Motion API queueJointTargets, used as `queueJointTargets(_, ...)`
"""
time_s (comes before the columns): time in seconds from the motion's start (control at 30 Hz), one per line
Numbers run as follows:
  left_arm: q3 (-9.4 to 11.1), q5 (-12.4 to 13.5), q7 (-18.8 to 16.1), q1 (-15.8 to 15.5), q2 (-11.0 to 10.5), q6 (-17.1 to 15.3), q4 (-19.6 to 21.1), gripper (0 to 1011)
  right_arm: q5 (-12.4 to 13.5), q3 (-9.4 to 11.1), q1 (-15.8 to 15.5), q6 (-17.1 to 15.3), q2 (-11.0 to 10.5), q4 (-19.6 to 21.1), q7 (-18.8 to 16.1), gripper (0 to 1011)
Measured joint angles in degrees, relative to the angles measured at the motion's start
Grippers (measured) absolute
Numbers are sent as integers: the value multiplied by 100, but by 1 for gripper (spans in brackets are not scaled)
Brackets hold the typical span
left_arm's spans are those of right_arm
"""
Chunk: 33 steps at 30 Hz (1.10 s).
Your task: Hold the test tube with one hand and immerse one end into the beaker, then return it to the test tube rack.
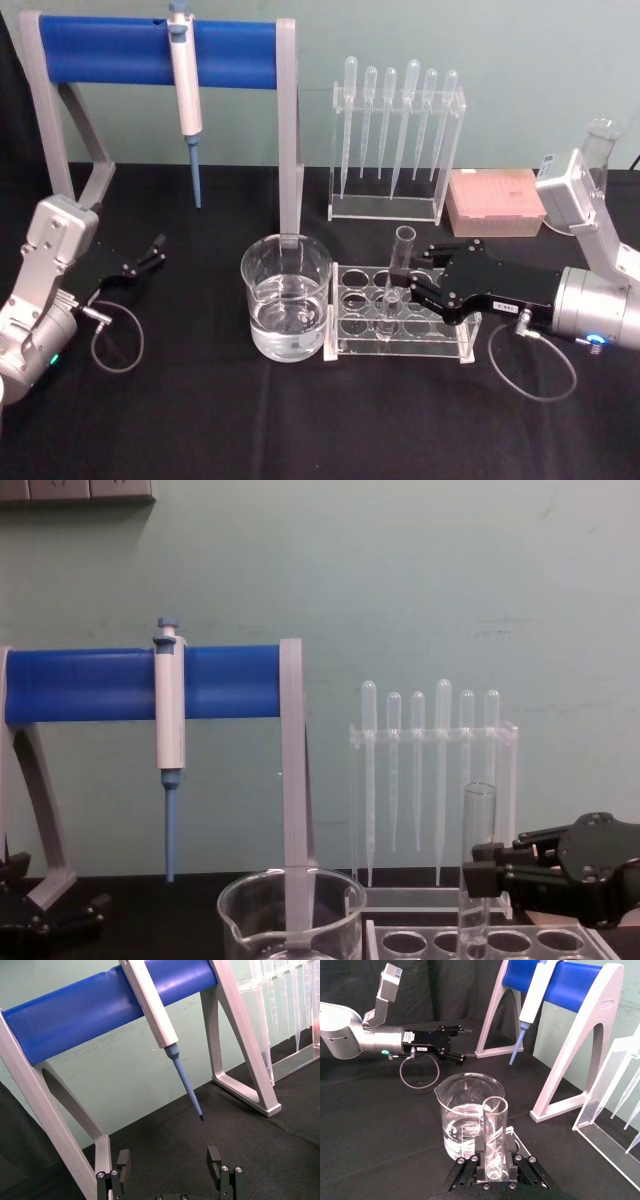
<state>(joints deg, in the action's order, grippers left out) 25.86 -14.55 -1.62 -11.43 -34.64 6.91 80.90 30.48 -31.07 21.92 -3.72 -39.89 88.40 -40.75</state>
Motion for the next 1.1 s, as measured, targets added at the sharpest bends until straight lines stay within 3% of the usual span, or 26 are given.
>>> queueJointTargets(0.37,0,0,0,0,0,0,0,1000,6,3,0,-1,-5,1,0,238)
queueJointTargets(0.5,0,0,0,0,0,0,0,1000,9,5,0,-2,-8,4,1,314)
queueJointTargets(0.67,0,0,0,0,0,0,0,1000,12,6,0,-2,-10,7,3,504)
queueJointTargets(1.1,0,0,0,0,0,0,0,1000,58,55,-35,62,-22,79,-16,869)
